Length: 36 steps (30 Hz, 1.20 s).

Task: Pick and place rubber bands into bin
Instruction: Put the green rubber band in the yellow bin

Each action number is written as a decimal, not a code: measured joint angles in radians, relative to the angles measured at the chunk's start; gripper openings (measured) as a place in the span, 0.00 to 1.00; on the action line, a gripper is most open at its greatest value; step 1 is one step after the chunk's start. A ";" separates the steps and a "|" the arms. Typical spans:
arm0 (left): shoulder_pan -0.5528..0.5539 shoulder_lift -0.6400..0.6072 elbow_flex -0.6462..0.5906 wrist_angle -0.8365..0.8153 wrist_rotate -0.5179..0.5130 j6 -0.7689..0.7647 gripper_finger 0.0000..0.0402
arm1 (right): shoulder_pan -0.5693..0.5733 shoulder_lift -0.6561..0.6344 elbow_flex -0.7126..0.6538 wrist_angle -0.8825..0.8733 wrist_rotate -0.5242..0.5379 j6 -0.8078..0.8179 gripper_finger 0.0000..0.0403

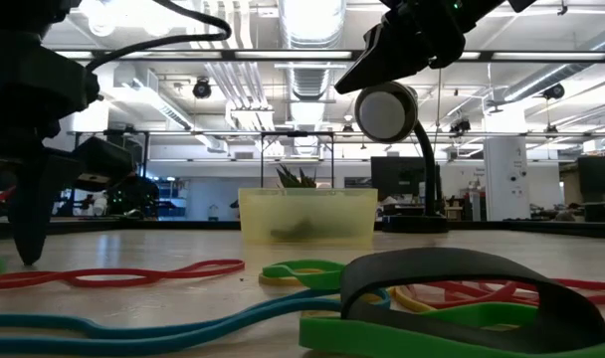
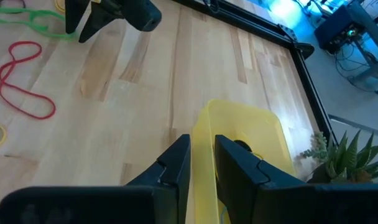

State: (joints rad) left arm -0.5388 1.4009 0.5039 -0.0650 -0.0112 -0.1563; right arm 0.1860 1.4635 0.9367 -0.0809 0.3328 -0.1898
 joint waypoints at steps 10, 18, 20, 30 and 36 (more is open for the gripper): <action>-0.015 0.047 0.021 -0.026 -0.004 -0.049 0.22 | 0.000 0.000 0.000 -0.022 0.000 0.020 0.18; -0.039 0.042 0.022 -0.031 -0.003 -0.075 0.22 | 0.000 0.000 0.000 -0.021 0.001 0.026 0.16; -0.042 0.042 0.022 -0.033 0.002 -0.075 0.21 | 0.000 0.000 0.000 -0.022 0.001 0.026 0.16; -0.045 0.051 0.020 -0.048 0.016 -0.046 0.01 | 0.000 0.000 0.000 -0.036 0.001 0.033 0.16; -0.048 0.031 0.024 -0.050 -0.067 0.019 0.00 | 0.000 0.000 0.000 -0.044 0.002 0.034 0.16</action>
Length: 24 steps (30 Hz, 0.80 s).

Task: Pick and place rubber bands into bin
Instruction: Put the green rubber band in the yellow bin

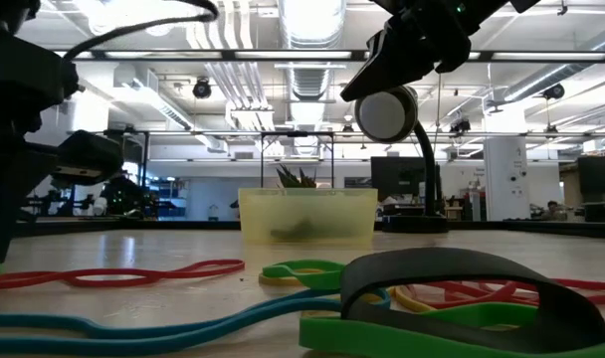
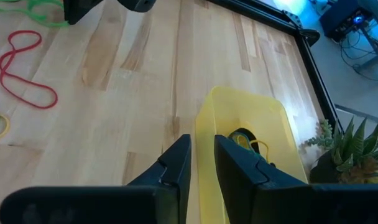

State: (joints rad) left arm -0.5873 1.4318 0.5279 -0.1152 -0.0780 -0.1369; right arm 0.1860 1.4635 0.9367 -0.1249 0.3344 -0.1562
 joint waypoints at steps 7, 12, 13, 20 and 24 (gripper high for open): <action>0.005 -0.023 0.025 -0.019 -0.264 0.092 0.00 | 0.000 0.000 0.000 0.000 0.000 0.000 0.15; 0.004 -0.025 0.051 -0.011 -0.405 0.146 0.00 | 0.000 0.000 0.000 -0.001 0.000 0.000 0.16; 0.004 -0.025 0.057 -0.008 -0.435 0.154 0.00 | 0.000 0.000 0.000 0.000 0.000 0.000 0.16; 0.008 -0.026 0.097 -0.001 -0.631 0.251 0.00 | 0.000 0.000 0.000 -0.001 0.004 0.000 0.15; 0.030 -0.026 0.128 -0.001 -0.710 0.324 0.00 | 0.000 -0.004 0.000 -0.002 0.005 0.000 0.15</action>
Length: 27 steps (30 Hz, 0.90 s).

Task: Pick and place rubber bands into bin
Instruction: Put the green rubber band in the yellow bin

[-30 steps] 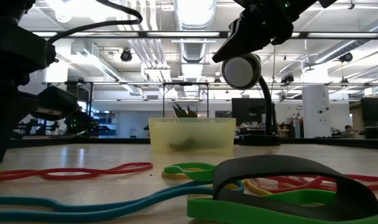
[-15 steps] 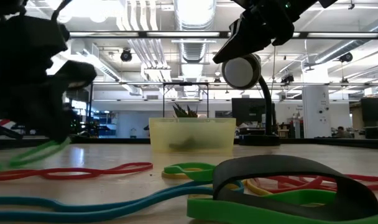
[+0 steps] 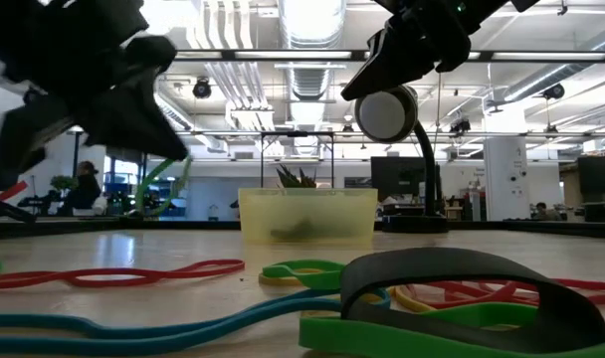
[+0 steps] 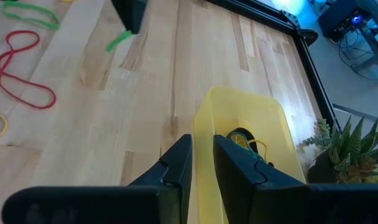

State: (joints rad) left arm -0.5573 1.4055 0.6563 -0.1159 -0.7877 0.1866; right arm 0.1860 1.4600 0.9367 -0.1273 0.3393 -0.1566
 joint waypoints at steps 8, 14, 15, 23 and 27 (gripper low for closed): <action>0.145 0.000 0.066 0.004 -0.040 0.155 0.00 | 0.000 -0.006 0.000 -0.004 0.000 0.000 0.15; 0.295 -0.001 0.087 0.076 -0.031 0.273 0.00 | 0.000 -0.014 0.000 -0.023 0.002 0.000 0.15; 0.319 -0.001 0.087 0.106 -0.026 0.298 0.00 | 0.000 -0.014 0.000 -0.024 0.002 0.000 0.15; 0.512 -0.002 0.087 0.291 0.192 0.397 0.00 | 0.000 -0.014 0.000 -0.034 0.003 0.000 0.14; 0.594 0.006 0.084 0.348 0.289 0.396 0.00 | 0.000 -0.014 0.000 -0.034 0.003 0.000 0.14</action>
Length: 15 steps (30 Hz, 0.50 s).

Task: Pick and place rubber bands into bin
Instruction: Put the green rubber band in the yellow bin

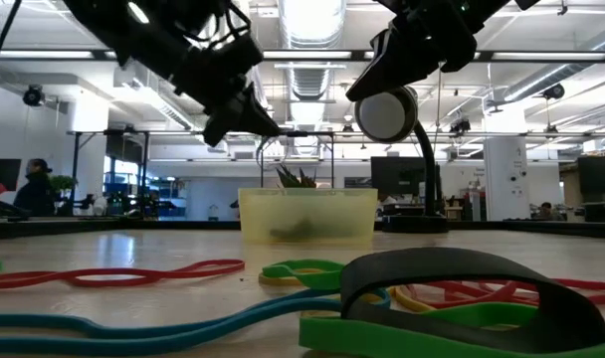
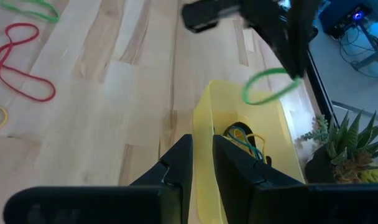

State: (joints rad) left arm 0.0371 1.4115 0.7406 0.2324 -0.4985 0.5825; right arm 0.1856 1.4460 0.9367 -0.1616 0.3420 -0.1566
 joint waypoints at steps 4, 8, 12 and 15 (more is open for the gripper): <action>0.061 0.029 -0.009 0.052 0.104 -0.004 0.00 | 0.000 0.000 0.000 0.000 0.000 0.000 0.14; 0.091 0.070 -0.010 0.082 0.142 -0.026 0.00 | 0.000 0.000 0.000 -0.002 0.000 0.000 0.14; 0.101 0.126 -0.003 0.101 0.141 -0.027 0.00 | 0.000 0.000 0.000 -0.010 0.000 0.000 0.14; 0.107 0.165 0.008 0.111 0.141 -0.027 0.00 | 0.000 0.000 0.000 -0.010 0.000 0.000 0.14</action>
State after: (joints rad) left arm 0.1442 1.5763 0.7490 0.3435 -0.3573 0.5556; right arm 0.1860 1.4460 0.9367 -0.1715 0.3416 -0.1566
